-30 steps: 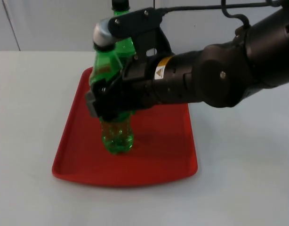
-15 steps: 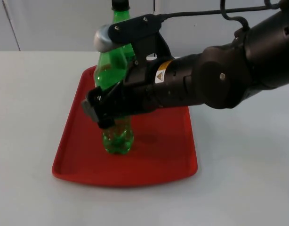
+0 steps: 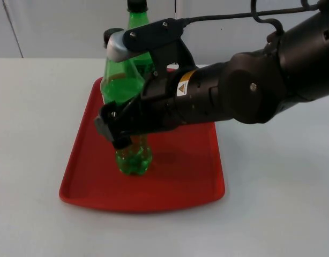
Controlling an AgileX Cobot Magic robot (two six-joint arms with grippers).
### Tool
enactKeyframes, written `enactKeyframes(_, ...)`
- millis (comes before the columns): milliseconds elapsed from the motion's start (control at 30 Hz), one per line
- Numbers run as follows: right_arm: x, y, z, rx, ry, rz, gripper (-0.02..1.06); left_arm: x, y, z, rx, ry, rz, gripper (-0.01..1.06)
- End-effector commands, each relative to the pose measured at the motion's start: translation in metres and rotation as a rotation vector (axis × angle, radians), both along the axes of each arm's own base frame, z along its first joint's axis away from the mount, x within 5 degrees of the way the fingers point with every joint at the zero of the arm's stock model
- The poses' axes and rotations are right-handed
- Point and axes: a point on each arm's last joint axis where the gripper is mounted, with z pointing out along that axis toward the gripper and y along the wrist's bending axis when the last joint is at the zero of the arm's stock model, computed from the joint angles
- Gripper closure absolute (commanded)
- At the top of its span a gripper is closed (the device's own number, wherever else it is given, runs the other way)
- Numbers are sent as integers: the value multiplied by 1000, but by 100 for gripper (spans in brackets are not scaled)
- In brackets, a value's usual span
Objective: Place the bottle upright on the tray.
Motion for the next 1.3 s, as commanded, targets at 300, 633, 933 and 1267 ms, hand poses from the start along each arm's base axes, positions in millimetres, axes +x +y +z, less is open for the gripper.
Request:
enactKeyframes(300,-2,2,0,-2,-2,9,8,0,0,-1,2,-2,-7,12)
enactKeyframes(633,-2,2,0,-2,-2,9,8,0,0,-1,2,-2,-7,12)
enactKeyframes(933,-2,1,-1,-6,0,11,8,0,0,-1,2,-2,-7,12)
enactKeyframes(1267,-5,0,-5,-45,45,16,8,0,0,-1,2,-2,-7,12)
